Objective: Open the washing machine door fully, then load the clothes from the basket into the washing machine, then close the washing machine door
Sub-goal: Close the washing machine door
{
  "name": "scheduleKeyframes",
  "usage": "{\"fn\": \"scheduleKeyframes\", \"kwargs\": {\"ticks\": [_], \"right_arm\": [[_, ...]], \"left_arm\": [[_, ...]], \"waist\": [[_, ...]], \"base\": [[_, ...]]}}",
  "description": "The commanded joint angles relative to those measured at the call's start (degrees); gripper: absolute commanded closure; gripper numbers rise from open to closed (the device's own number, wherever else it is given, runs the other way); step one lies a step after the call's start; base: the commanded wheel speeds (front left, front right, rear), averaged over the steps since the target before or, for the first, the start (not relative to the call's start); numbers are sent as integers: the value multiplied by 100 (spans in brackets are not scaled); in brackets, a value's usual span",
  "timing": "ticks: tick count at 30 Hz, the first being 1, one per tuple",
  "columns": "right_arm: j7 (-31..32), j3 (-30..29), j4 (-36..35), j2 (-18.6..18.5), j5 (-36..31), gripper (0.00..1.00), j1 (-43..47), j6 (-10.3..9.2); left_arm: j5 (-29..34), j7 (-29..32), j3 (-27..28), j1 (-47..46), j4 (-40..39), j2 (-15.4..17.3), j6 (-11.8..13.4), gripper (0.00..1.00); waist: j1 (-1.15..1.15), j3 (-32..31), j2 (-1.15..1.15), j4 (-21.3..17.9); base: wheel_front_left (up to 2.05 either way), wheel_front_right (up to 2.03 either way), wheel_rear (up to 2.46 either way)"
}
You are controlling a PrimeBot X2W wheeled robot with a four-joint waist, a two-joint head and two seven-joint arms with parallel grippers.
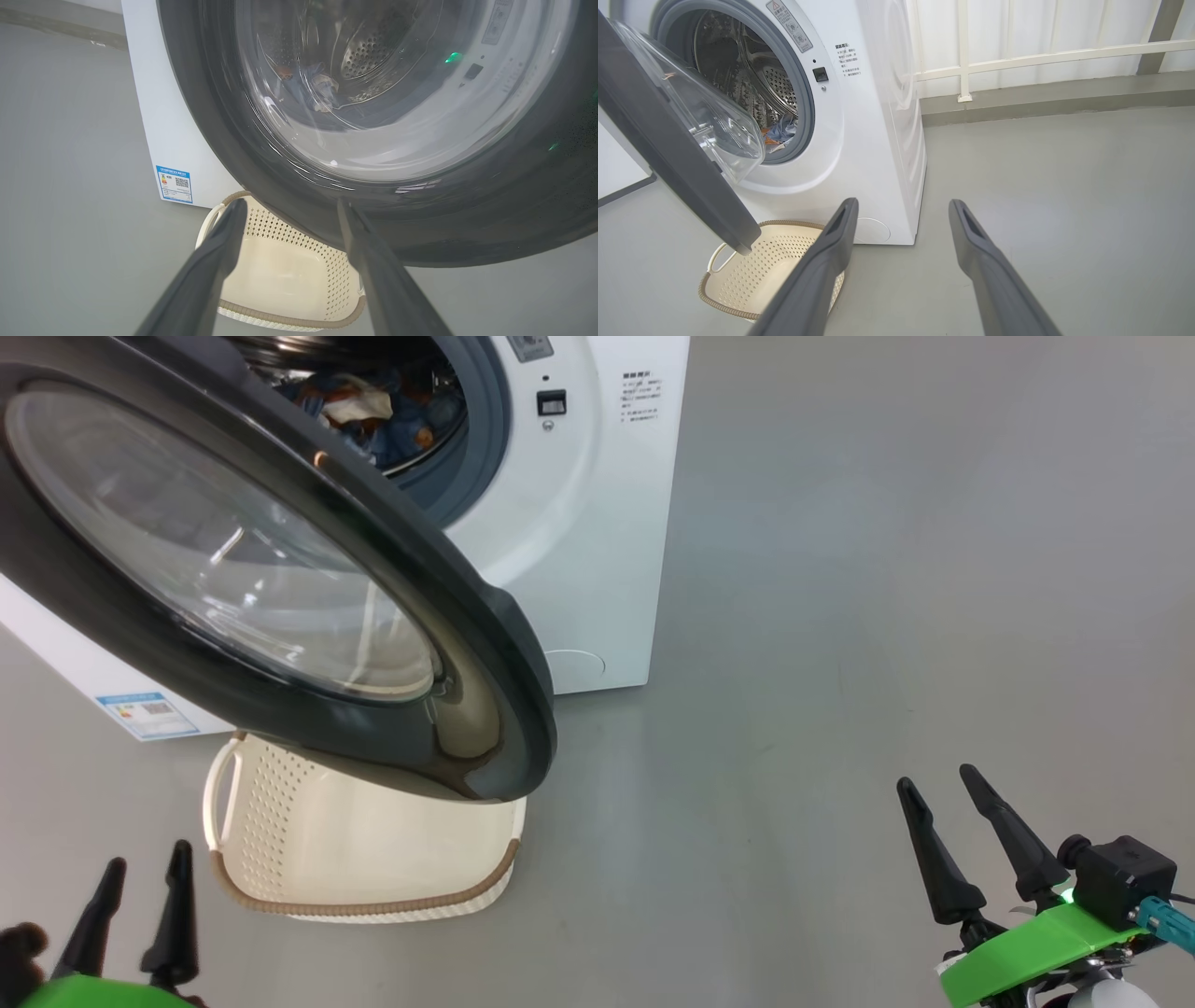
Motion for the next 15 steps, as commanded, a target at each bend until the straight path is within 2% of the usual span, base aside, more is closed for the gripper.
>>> {"fn": "scheduleKeyframes", "kwargs": {"ticks": [1,6,15], "right_arm": [[-27,59,-124,-69,47,0,53,16],[-27,43,-127,-60,51,0,88,16],[-27,11,-114,-37,55,0,100,16]], "left_arm": [[396,-51,428,-49,-167,-15,-15,0],[1453,-52,905,152,-398,-518,-15,0],[2608,-52,1509,445,-935,-1167,-15,0]], "waist": [[0,-28,0,-21],[0,-54,0,-56],[0,-90,0,-82]], "base": [[0,0,0],[0,0,0],[0,0,0]]}}
